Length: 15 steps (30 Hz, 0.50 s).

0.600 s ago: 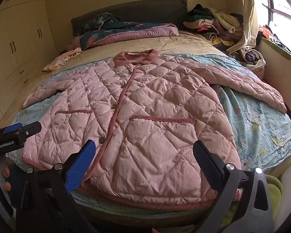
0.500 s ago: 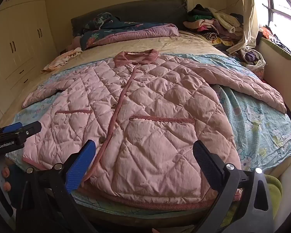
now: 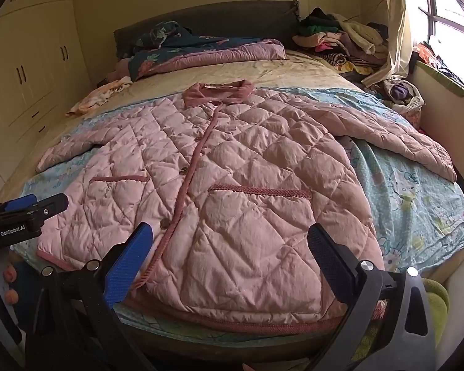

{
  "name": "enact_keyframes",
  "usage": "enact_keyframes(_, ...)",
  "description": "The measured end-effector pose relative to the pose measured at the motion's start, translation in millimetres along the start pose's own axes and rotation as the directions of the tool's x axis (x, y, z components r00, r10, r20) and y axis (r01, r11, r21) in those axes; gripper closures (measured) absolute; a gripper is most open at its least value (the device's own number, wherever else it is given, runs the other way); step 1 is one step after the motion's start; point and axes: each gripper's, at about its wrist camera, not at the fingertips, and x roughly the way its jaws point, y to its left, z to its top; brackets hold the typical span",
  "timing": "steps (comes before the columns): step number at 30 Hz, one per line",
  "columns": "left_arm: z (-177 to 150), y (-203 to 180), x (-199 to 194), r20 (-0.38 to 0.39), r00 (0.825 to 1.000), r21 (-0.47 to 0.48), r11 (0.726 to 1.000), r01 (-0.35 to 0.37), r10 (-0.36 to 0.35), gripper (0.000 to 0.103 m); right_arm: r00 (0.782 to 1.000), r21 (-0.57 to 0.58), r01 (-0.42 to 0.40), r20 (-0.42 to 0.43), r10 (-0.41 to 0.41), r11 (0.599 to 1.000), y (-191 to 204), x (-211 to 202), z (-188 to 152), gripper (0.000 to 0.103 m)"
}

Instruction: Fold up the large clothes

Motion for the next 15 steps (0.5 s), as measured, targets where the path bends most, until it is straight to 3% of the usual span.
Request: enact_keyframes(15, 8.5, 4.4, -7.8, -0.005, 1.0, 0.005, 1.0, -0.001, 0.001, 0.008, 1.0, 0.003, -0.004, 0.001, 0.004, 1.0, -1.9, 0.9, -2.3, 0.004)
